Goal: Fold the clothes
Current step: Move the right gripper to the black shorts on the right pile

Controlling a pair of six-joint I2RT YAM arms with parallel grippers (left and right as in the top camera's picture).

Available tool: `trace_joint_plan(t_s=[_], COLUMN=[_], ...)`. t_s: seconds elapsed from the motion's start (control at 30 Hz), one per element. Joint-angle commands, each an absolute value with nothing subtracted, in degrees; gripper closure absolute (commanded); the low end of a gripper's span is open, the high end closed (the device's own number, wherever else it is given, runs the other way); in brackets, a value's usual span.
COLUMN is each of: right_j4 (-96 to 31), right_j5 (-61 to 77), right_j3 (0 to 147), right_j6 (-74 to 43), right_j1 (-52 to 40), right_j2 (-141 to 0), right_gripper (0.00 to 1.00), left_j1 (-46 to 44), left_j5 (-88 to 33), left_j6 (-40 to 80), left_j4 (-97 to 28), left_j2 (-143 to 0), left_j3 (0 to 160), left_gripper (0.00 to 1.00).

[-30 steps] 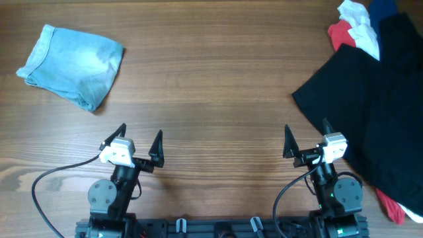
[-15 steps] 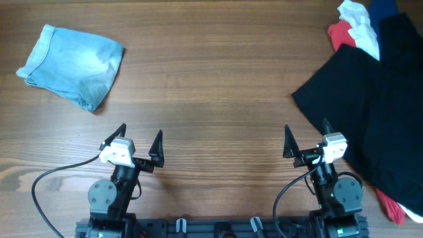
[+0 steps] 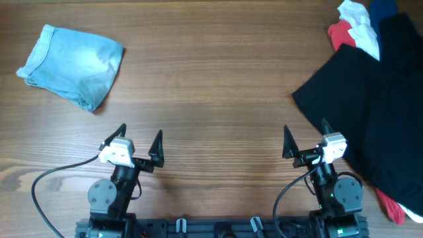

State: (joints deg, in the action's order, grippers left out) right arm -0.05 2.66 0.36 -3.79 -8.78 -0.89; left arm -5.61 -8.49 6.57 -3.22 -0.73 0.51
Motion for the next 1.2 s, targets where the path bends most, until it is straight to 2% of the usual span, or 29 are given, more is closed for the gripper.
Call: trace_joint_plan(t_s=[0.0,0.27,0.53,0.8,1.0,1.17], right_j4=[0.34,-4.19,-14.09,-26.35,-37.98,-43.05], right_j5=[6.37,9.61,7.88,4.29,4.29,5.98], right_j3=[0.32,3.79,17.65,36.69,52.69,60.42], right_j6=[-11.27,-15.18,-14.98,-14.41,-5.85,-3.27], right_j1=[-8.49,-8.49,-8.49,-8.49,-8.49,-8.49], right_j2=[-0.27,-3.86,-14.59,-32.47,-48.36,-58.3], right_gripper=[0.0,0.0,0.0,0.0,0.0,0.0], left_j1=[-5.23,-5.23,-5.23,-5.23,-5.23,-5.23], left_j5=[-9.85,-10.74,-10.85,-10.9,-10.9,-10.94], left_j6=[13.15,17.45,17.37,16.95,16.73,16.8], left_j4=[-3.49,-3.51,-8.08,-18.7,-35.44,-43.99], left_j2=[-0.43,-5.82,-19.0,-38.76,-52.6,-58.59], left_j3=[0.32,1.67,14.0,33.85,51.59,58.06], left_gripper=[0.0,0.0,0.0,0.0,0.0,0.0])
